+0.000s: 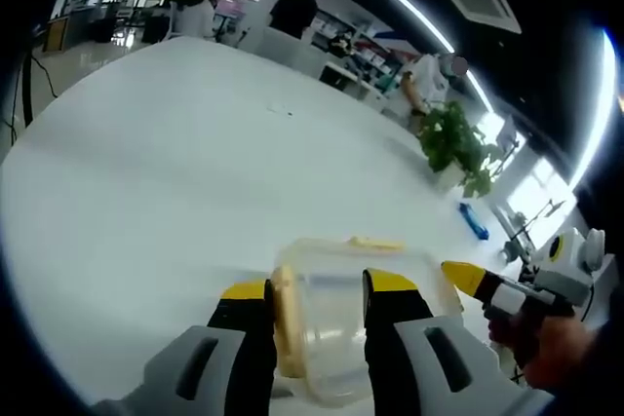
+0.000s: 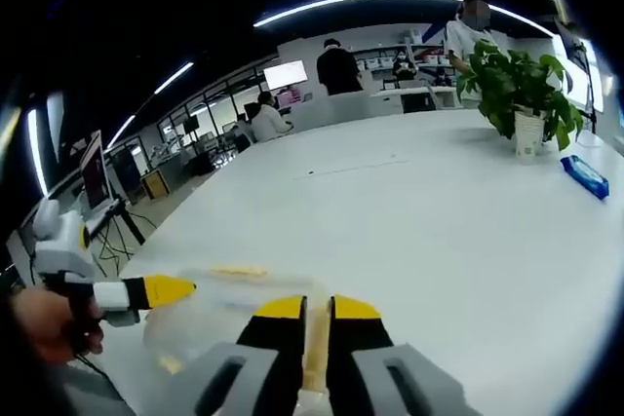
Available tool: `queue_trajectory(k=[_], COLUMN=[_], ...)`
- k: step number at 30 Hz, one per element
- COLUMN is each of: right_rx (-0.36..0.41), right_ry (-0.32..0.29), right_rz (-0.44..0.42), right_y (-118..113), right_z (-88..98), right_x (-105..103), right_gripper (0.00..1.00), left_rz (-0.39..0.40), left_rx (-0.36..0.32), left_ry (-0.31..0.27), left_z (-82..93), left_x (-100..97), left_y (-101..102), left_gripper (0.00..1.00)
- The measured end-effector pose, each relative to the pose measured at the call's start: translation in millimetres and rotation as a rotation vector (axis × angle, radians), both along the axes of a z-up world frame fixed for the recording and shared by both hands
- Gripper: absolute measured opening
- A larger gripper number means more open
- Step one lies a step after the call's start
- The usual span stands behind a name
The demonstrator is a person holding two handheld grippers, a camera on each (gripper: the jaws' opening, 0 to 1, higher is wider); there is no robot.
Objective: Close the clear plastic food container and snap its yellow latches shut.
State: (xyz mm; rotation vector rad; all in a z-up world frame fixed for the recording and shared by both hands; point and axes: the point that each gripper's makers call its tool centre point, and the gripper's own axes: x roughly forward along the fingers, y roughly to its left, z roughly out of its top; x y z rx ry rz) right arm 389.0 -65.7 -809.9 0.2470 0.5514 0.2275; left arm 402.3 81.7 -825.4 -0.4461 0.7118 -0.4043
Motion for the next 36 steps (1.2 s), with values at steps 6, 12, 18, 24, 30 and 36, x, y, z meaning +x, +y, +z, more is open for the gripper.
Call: queue_trajectory(k=[6,12,18,24,30,36], right_rx=[0.056,0.063,0.088,0.133,0.139,0.132], right_ry=[0.011,0.061,0.104,0.093,0.087,0.078], right_rz=[-0.055,-0.028,-0.028,-0.043,-0.032,-0.017], right_y=[-0.2,7.8,11.1,11.5,14.3,14.9], right_z=[-0.3,-5.7,-8.8,-10.3,-9.5,-9.3], right_x=[-0.1,-3.8,-6.0,-6.5,-4.4,-3.3], right_gripper=[0.03,0.18,0.29,0.27,0.26,0.27], left_rz=[-0.003,0.002,-0.010,-0.017,-0.004,0.009], left_rx=[-0.003,-0.005,0.020,0.010,0.009,0.000], left_ry=[0.003,-0.036,-0.056,-0.043,-0.058,-0.048], left_z=[0.0,1.1,0.9,0.2,-0.1,0.4], left_x=[-0.2,-2.3,-1.6,-1.9,-3.3,-2.6], left_y=[0.7,-0.8,-2.8,-3.6,-3.2,-2.2], left_gripper=[0.31,0.33,0.33,0.32,0.32,0.33])
